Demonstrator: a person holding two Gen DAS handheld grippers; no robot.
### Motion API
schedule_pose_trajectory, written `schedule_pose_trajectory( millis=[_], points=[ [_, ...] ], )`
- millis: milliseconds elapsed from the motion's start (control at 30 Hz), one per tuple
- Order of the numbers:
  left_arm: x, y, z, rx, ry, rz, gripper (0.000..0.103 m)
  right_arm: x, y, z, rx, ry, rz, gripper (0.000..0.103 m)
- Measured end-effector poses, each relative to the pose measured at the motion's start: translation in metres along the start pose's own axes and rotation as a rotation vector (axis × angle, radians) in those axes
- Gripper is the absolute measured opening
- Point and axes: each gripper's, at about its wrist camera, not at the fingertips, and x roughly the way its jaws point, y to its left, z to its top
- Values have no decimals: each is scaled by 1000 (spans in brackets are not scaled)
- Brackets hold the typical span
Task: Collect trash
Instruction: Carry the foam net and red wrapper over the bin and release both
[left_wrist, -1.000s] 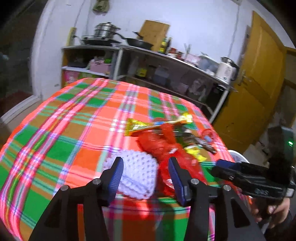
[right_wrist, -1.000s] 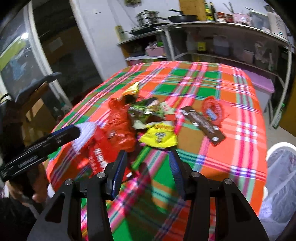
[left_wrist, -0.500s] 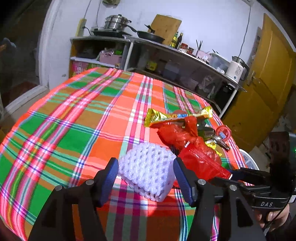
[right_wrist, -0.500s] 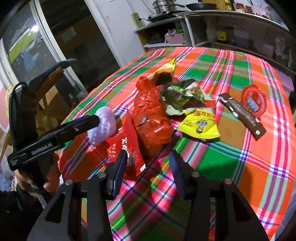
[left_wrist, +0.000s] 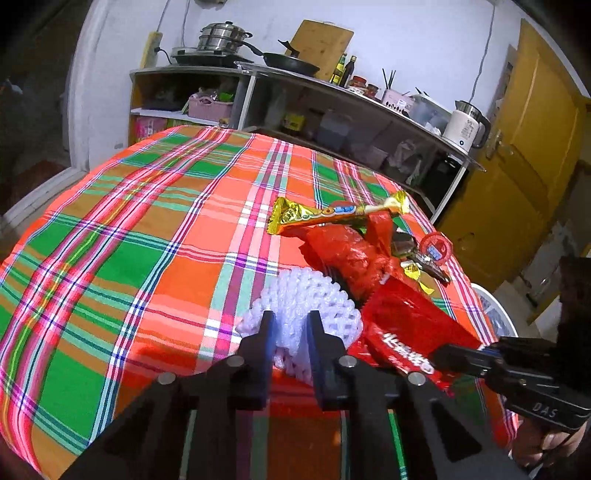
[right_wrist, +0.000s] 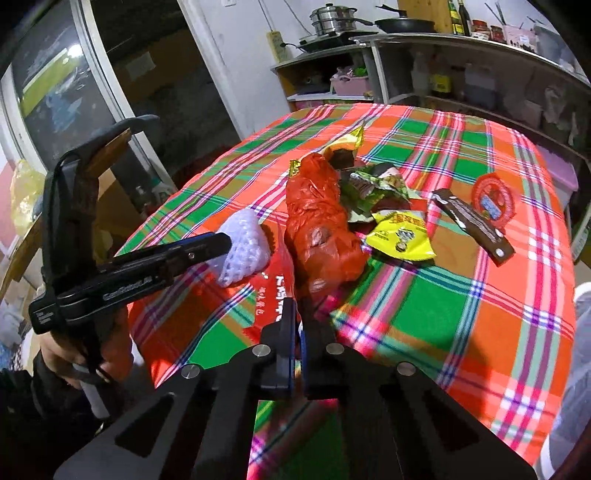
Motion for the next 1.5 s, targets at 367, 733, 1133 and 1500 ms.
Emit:
schedule_pose_trajectory(
  millis=[367,733,1133,1500],
  points=[
    [-32,-26,-3,52,-55,-11,11,-49,-3,-15,28,-81,-49,1],
    [-48,-75,-5,120,-63,-75,11,-102,-22,-27,85,-186,-115,1],
    [-36,-148,-4,230,-43,-169,11,-159,-69,-49,194,-282,-227,2],
    [-14,-218,-4,331,-24,-262,11,-197,-116,-76,307,-332,-343,2]
  ],
)
